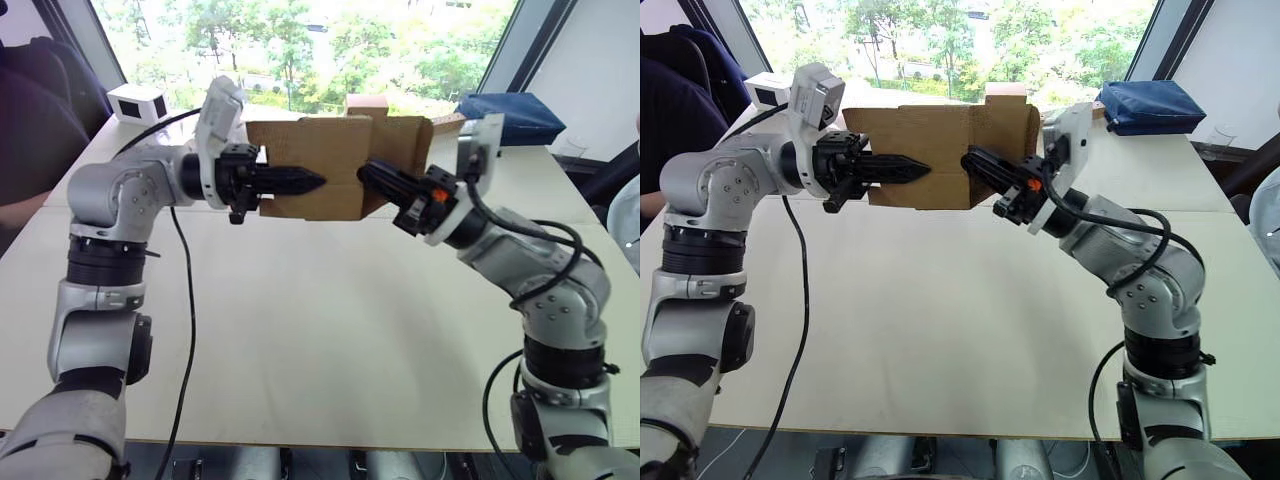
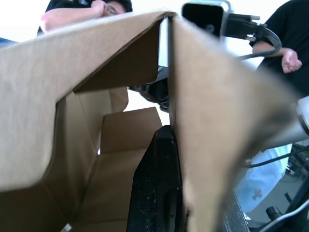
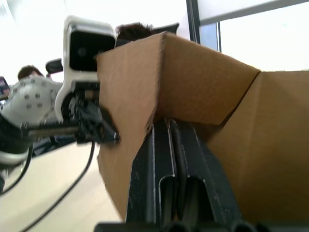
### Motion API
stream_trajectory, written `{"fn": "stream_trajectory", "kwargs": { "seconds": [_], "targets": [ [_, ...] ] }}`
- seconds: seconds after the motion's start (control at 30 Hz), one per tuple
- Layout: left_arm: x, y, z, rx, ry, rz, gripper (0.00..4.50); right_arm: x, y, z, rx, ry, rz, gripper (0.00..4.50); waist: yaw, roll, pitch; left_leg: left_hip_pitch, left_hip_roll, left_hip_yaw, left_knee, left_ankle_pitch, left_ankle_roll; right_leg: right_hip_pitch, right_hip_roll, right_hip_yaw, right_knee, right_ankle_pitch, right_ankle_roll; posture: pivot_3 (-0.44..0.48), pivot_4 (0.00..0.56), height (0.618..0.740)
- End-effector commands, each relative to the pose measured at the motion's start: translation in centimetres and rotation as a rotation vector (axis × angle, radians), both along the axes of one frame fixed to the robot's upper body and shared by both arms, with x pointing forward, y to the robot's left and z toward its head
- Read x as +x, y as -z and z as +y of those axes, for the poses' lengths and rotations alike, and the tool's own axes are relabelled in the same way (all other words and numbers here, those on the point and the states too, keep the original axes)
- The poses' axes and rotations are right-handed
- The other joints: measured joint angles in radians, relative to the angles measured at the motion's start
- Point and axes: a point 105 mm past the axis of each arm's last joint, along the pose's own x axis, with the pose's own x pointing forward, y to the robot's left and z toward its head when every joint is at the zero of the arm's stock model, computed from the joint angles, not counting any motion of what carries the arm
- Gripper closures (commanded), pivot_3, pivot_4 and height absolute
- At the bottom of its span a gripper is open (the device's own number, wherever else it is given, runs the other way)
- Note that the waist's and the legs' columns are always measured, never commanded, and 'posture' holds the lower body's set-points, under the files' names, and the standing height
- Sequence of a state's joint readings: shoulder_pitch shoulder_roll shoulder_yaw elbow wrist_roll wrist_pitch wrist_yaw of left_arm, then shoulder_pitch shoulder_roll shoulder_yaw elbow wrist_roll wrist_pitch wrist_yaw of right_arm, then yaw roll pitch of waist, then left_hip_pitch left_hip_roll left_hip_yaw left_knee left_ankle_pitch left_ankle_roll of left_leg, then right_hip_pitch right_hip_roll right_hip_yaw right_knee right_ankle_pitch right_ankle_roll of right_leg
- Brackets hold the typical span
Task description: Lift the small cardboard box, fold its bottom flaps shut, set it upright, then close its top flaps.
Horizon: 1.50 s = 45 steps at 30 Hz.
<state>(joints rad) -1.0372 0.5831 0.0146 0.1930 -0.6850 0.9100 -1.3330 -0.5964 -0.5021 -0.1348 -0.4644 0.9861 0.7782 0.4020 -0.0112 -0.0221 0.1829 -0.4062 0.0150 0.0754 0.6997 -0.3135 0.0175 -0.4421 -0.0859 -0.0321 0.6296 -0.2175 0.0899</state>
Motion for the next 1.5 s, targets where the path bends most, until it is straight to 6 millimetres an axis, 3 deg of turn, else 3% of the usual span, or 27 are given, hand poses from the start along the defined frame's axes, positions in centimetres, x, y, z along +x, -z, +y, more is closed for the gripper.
{"fn": "stream_trajectory", "kwargs": {
  "seconds": [0.03, 0.2, 0.43, 0.6, 0.83, 1.2, 1.43, 1.5],
  "targets": [
    [0.1, -1.6, 0.2, -0.021, -0.012, -0.063, 4.50, -1.1, -1.2, -1.3, -0.003, 0.026, -0.052, 4.45, 0.000, 0.000, 0.000, 0.000, 0.000, 0.000, 0.000, 0.000, 0.000, 0.000, 0.000, 0.000, 0.000, 0.000, 0.000, 0.000, 0.150, 0.740],
    [0.5, -1.6, 0.3, -0.025, -0.025, -0.065, 4.50, -1.4, -0.9, -2.8, -0.026, 0.068, -0.029, 4.45, 0.001, 0.000, 0.000, 0.000, 0.000, 0.000, 0.000, 0.000, 0.000, 0.000, 0.000, 0.000, 0.000, 0.000, 0.000, 0.000, 0.150, 0.740],
    [0.3, -1.9, 0.1, -0.036, -0.010, -0.065, 4.50, -1.8, 2.2, -5.1, -0.089, 0.144, 0.075, 4.45, 0.002, 0.000, 0.000, 0.000, 0.000, 0.000, 0.000, 0.000, 0.000, 0.000, -0.001, 0.000, -0.001, 0.000, 0.000, 0.000, 0.150, 0.740],
    [-0.1, -2.1, -0.2, -0.044, 0.008, -0.063, 4.50, -1.1, 3.0, -4.3, -0.106, 0.144, 0.076, 4.45, -0.001, 0.000, 0.000, 0.000, 0.000, 0.000, 0.000, 0.000, 0.000, 0.000, 0.001, 0.000, -0.001, 0.000, 0.000, 0.000, 0.150, 0.740],
    [-0.4, -1.9, -0.3, -0.039, 0.014, -0.056, 4.50, -0.9, 1.9, -2.2, -0.052, 0.065, 0.035, 4.45, 0.000, 0.000, 0.000, 0.000, 0.000, 0.000, 0.000, 0.000, 0.000, 0.000, 0.002, 0.000, -0.001, 0.000, 0.000, 0.000, 0.150, 0.740],
    [-0.7, -1.3, -0.7, -0.043, 0.023, -0.033, 4.50, -1.1, 1.7, -0.2, -0.035, -0.029, 0.036, 4.45, 0.000, 0.000, 0.000, 0.000, 0.001, 0.000, 0.000, 0.000, 0.000, 0.000, 0.002, 0.000, 0.000, 0.000, 0.000, 0.000, 0.150, 0.740],
    [-0.5, -1.4, -0.6, -0.052, 0.012, -0.033, 4.50, -1.3, 1.6, -0.2, -0.043, -0.032, 0.031, 4.45, 0.001, 0.000, 0.000, 0.000, 0.001, 0.000, 0.000, 0.000, 0.000, 0.000, 0.002, 0.001, 0.000, 0.000, 0.000, 0.000, 0.150, 0.740],
    [-0.4, -1.5, -0.4, -0.055, -0.004, -0.037, 4.50, -1.5, 1.1, -1.3, -0.053, -0.014, 0.019, 4.45, 0.001, 0.000, 0.000, 0.000, 0.001, 0.000, 0.000, 0.000, 0.000, 0.000, 0.002, 0.000, 0.000, 0.000, 0.000, 0.000, 0.150, 0.740]
  ]
}}
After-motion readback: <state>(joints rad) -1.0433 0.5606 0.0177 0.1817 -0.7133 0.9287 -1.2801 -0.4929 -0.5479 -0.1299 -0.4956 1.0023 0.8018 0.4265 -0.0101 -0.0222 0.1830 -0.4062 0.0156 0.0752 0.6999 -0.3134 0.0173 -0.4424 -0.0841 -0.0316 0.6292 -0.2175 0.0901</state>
